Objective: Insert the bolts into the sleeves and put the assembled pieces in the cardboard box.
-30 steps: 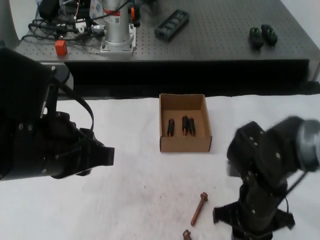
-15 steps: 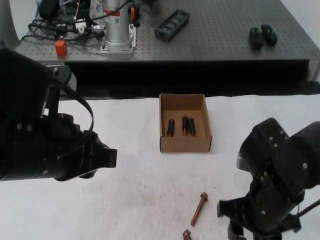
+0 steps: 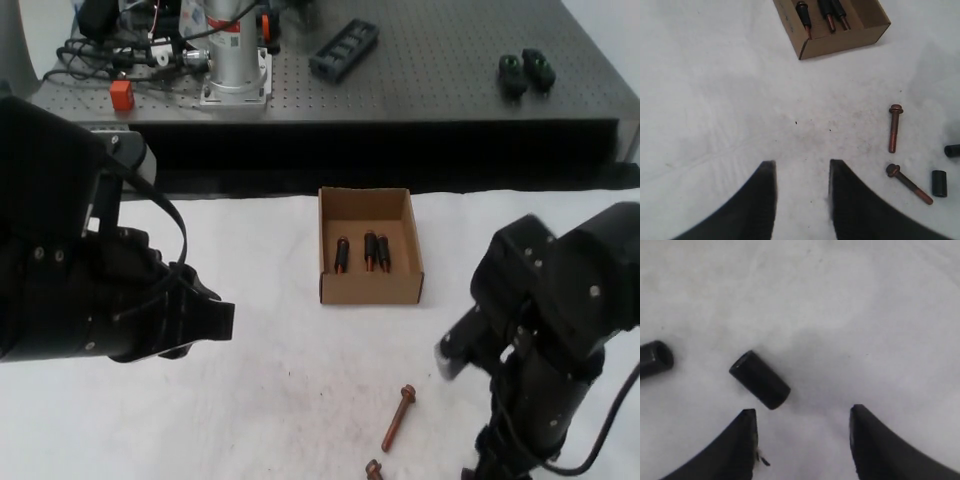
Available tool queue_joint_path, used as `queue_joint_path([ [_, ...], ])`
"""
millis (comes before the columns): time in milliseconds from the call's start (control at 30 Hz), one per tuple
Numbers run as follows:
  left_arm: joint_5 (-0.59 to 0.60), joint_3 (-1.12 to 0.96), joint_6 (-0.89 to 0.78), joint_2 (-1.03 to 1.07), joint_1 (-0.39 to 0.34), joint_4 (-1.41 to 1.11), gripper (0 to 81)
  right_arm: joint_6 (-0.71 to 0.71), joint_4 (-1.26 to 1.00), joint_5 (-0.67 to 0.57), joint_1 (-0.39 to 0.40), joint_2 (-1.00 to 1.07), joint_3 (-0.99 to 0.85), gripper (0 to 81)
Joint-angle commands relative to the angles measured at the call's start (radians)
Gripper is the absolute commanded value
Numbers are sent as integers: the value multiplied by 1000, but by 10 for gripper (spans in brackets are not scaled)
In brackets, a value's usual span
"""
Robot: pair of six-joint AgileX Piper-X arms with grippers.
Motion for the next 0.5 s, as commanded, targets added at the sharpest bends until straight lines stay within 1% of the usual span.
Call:
queue_joint_path([
  [0, -1, 0, 12, -11, 1, -9, 260, -69, 24, -24, 8, 44, -7, 402],
  [333, -1, 0, 12, -11, 1, -11, 260, -114, -102, -22, 51, 93, -7, 402],
  [467, -1, 0, 12, -11, 1, -11, 260, -113, -87, -6, 51, 126, -7, 352],
])
